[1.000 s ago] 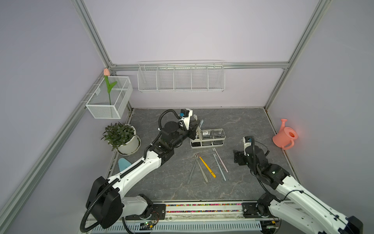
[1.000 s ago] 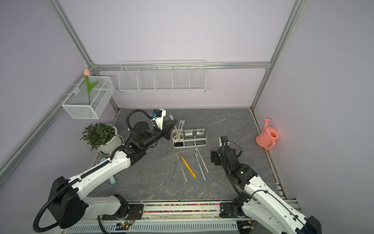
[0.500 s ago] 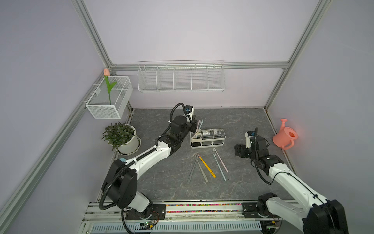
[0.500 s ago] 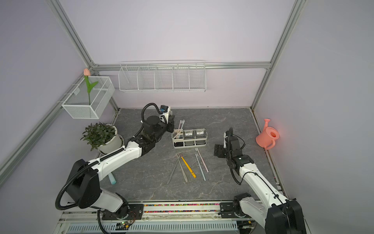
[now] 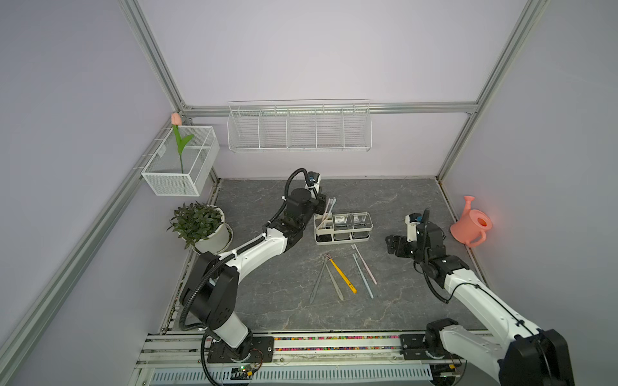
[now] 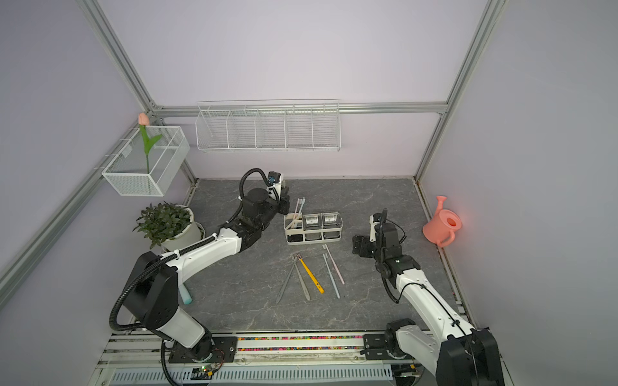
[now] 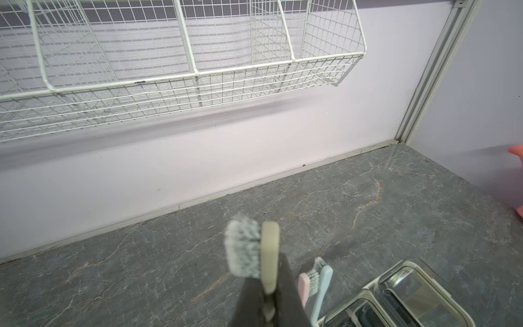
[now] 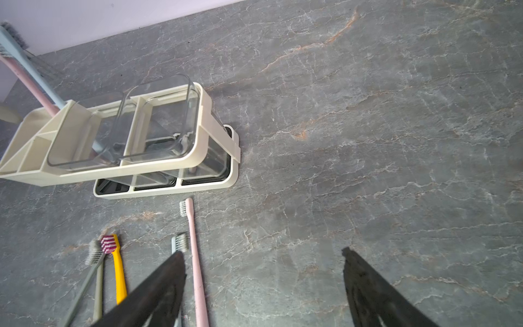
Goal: Place the toothbrush into the toothbrush holder
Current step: Place the toothbrush in the toothbrush holder.
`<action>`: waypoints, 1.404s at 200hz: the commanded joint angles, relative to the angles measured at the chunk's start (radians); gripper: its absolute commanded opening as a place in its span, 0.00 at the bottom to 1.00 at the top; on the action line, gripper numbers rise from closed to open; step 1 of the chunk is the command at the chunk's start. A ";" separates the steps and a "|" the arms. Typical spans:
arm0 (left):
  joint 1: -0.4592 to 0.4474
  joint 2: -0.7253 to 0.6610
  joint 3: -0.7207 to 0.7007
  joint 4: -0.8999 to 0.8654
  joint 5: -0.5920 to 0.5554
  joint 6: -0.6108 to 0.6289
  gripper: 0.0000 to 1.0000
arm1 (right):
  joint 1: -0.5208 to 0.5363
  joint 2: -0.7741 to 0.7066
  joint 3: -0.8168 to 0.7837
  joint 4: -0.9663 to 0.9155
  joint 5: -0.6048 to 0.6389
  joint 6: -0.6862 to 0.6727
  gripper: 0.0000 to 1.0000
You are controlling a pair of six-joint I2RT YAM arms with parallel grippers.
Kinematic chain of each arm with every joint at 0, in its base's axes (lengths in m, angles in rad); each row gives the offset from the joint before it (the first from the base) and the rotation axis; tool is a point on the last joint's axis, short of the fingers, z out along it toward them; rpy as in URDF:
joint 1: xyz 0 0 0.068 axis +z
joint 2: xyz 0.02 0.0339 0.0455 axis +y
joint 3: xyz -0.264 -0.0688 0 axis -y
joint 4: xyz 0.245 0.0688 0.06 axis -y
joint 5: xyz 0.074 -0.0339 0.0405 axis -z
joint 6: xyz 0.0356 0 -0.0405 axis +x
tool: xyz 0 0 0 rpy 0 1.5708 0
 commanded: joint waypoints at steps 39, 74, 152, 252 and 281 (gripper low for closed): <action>0.005 0.031 -0.034 0.089 0.037 -0.023 0.00 | -0.005 -0.029 -0.033 0.013 -0.028 0.005 0.89; 0.004 0.047 -0.047 0.114 0.040 -0.032 0.00 | -0.005 -0.030 -0.035 0.007 -0.033 0.002 0.89; 0.005 0.099 -0.076 0.152 0.057 -0.058 0.00 | -0.005 -0.032 -0.002 -0.026 -0.058 -0.004 0.89; 0.004 0.120 -0.098 0.135 0.074 -0.053 0.00 | -0.008 -0.043 -0.010 -0.033 -0.049 -0.003 0.89; 0.005 0.125 -0.113 0.137 0.075 -0.057 0.00 | -0.008 -0.041 -0.010 -0.035 -0.049 0.000 0.89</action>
